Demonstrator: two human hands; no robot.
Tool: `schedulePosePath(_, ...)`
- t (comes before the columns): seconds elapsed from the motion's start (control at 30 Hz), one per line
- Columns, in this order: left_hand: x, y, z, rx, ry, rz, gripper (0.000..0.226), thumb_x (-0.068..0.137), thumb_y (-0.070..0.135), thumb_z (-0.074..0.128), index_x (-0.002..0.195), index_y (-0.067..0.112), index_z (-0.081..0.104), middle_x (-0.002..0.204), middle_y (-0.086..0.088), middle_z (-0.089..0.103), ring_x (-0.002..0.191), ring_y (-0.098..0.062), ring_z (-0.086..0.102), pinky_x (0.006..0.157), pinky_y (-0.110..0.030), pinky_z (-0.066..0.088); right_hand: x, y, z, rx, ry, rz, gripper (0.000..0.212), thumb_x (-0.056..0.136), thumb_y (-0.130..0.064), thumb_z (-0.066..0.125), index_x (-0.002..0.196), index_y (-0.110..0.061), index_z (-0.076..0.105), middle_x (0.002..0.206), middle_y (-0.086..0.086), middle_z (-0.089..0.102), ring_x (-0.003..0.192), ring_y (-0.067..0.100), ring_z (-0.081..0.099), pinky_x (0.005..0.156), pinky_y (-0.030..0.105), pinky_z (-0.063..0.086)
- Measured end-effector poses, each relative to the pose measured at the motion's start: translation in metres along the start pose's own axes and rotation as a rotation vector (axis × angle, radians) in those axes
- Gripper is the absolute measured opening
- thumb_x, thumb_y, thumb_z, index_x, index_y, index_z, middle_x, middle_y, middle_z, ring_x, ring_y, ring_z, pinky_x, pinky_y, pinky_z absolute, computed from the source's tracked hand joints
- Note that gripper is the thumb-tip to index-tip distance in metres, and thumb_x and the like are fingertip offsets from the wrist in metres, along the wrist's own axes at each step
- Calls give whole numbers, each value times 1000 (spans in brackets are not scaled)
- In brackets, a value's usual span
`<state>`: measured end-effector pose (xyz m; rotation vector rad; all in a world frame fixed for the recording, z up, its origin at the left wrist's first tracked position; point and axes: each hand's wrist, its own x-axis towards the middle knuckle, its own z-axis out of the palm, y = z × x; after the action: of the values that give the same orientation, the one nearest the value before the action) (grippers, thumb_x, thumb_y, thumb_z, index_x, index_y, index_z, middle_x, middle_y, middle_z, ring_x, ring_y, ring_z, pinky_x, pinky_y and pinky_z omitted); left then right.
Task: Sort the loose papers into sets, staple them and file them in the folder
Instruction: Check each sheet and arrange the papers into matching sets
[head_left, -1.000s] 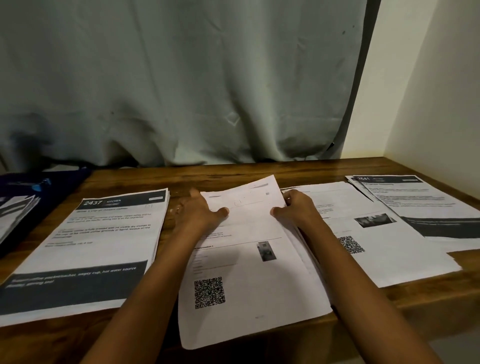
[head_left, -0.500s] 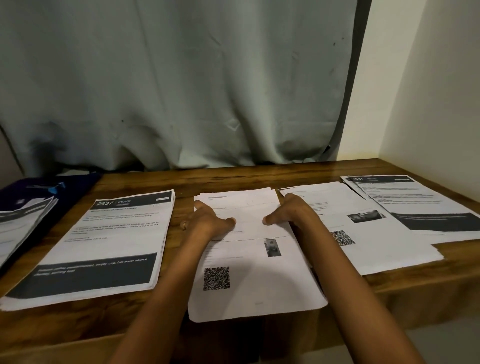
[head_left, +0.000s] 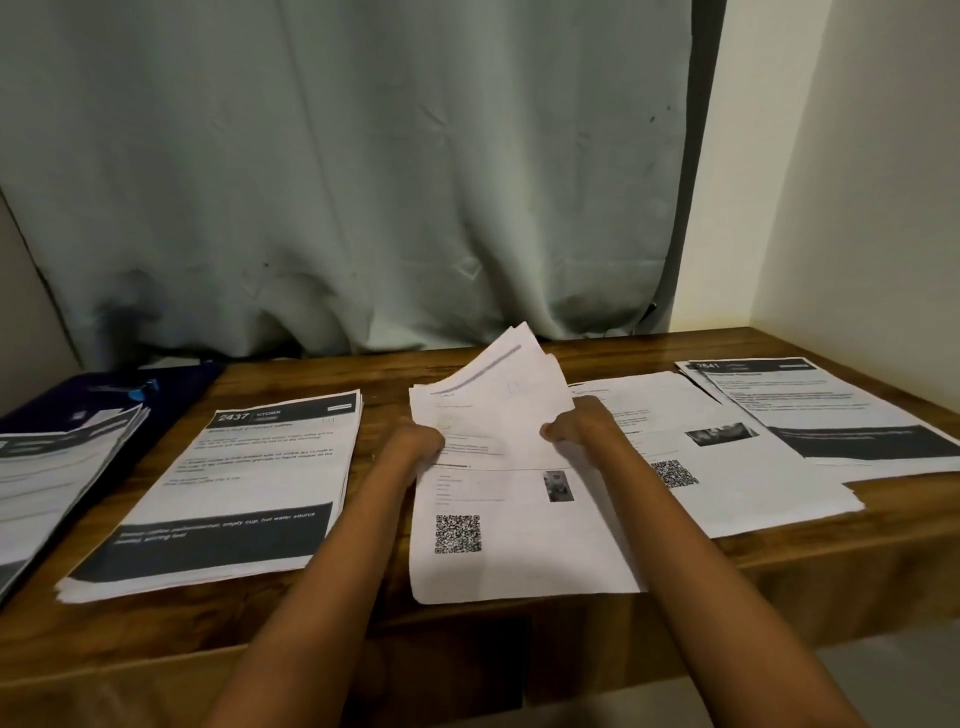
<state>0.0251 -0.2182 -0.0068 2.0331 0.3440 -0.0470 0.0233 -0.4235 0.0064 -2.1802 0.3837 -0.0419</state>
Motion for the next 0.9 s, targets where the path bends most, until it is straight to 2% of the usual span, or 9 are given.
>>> schedulePosePath(0.13,-13,10,-3,-362,-32,78,29,94,0,51,122,-7,55,120,-18,61,105,-35,61,76,-35,49,-9,-6,-10,328,-4,-1,49,89,-13,66,132,1,47,139,14,50,125,34,48,98,38,42)
schedulePosePath(0.23,-19,27,-16,-517,-7,287,33,95,0,52,127,-5,50,124,-16,60,106,-31,61,85,-38,52,-24,-23,-22,541,44,-125,41,89,-6,63,129,0,52,132,13,57,105,24,57,86,30,45)
schedulePosePath(0.3,-22,47,-32,-513,67,454,34,96,5,53,128,0,46,122,-10,59,107,-26,61,84,-34,54,-30,-39,-33,659,67,-262,38,88,-2,63,125,-1,56,124,12,61,95,20,58,80,27,48)
schedulePosePath(0.43,-25,91,-63,-280,264,786,28,97,14,48,122,2,45,120,-5,58,107,-21,58,84,-28,50,-32,-73,-57,737,126,-471,32,88,-7,65,120,-5,61,114,5,66,92,18,63,68,20,52)
schedulePosePath(0.57,-34,107,-72,-250,363,868,24,99,15,44,119,1,44,113,-1,55,97,-15,53,74,-16,41,-30,-91,-63,758,171,-598,31,89,-13,65,120,-8,60,107,-1,64,95,15,62,70,17,51)
schedulePosePath(0.67,-34,95,-71,-294,358,900,32,100,28,46,120,3,40,110,0,56,95,-14,56,76,-21,46,-26,-87,-56,746,176,-630,35,89,-18,65,121,-6,57,111,1,64,101,19,62,71,18,51)
schedulePosePath(0.77,-35,82,-66,-318,358,911,35,100,29,46,121,3,37,103,4,56,84,-1,56,65,-6,46,-26,-82,-47,741,174,-633,42,92,-25,61,129,-10,48,114,-1,60,98,13,61,68,18,51)
schedulePosePath(0.83,-33,77,-62,-331,352,918,36,99,30,46,123,3,38,106,4,57,85,3,56,64,-6,48,-28,-80,-43,726,175,-639,44,94,-28,56,134,-14,42,115,-3,57,93,6,58,65,17,51)
schedulePosePath(0.9,-31,72,-61,-333,358,919,36,99,29,46,124,4,41,110,2,57,86,3,56,64,-5,48,-27,-78,-41,715,168,-644,44,96,-29,53,136,-17,40,118,-3,56,95,7,57,67,17,51)
